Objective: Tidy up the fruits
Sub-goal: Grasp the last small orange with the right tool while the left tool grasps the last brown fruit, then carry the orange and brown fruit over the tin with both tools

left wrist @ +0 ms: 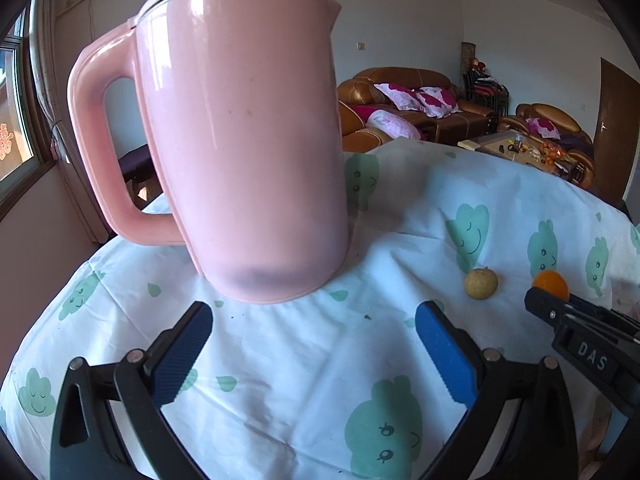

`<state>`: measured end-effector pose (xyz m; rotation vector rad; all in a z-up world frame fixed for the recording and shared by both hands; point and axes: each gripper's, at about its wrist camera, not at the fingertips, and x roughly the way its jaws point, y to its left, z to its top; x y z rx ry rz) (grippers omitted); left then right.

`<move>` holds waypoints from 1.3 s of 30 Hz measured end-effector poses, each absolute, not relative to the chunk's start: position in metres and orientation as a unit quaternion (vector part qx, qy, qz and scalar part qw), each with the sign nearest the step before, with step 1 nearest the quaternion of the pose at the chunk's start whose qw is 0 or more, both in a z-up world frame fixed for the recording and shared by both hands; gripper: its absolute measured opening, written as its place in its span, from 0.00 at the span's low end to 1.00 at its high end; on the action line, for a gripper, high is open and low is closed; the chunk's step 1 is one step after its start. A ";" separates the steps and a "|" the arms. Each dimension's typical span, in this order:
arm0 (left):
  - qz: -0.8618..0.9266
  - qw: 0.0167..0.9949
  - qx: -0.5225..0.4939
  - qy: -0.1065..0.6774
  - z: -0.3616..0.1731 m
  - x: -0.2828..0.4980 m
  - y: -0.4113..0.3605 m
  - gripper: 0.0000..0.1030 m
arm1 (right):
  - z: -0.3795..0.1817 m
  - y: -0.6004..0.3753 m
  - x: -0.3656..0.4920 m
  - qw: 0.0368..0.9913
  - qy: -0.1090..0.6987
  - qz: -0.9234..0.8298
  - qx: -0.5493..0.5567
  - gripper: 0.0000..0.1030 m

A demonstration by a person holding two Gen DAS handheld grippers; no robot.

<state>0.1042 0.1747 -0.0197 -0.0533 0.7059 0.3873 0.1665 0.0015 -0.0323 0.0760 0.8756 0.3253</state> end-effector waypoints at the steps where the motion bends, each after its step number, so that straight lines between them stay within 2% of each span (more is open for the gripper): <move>1: 0.182 0.922 -0.022 0.342 -0.019 0.102 0.173 1.00 | -0.029 -0.003 0.157 0.896 0.412 0.160 0.039 0.36; 10: 0.097 0.935 -0.008 0.340 -0.011 0.120 0.139 0.99 | -0.003 -0.030 0.097 0.937 0.316 0.144 0.034 0.36; 13: 0.077 0.932 0.004 0.355 -0.008 0.141 0.123 0.86 | 0.000 -0.036 0.094 0.940 0.308 0.139 0.039 0.36; 16: 0.056 0.927 0.019 0.371 -0.008 0.163 0.107 0.83 | -0.001 -0.041 0.097 0.939 0.310 0.139 0.052 0.36; 18: 0.059 0.920 0.029 0.386 -0.013 0.178 0.101 0.74 | -0.003 -0.044 0.100 0.937 0.315 0.142 0.059 0.36; 25: 0.052 0.899 0.010 0.434 -0.035 0.203 0.100 0.61 | -0.010 -0.047 0.110 0.927 0.336 0.151 0.074 0.36; 26: 0.051 0.899 0.004 0.435 -0.034 0.204 0.102 0.56 | -0.010 -0.047 0.110 0.926 0.338 0.151 0.074 0.36; 29: 0.036 0.898 -0.014 0.438 -0.035 0.203 0.105 0.48 | -0.012 -0.045 0.112 0.925 0.341 0.153 0.069 0.36; 31: 0.029 0.899 -0.016 0.436 -0.034 0.202 0.105 0.38 | -0.013 -0.044 0.109 0.925 0.340 0.153 0.065 0.36; 32: 0.028 0.900 -0.016 0.434 -0.034 0.200 0.105 0.29 | -0.012 -0.044 0.108 0.925 0.340 0.153 0.064 0.36; 39: 0.041 0.924 0.003 0.380 -0.018 0.181 0.099 0.28 | -0.011 -0.045 0.107 0.929 0.335 0.148 0.058 0.36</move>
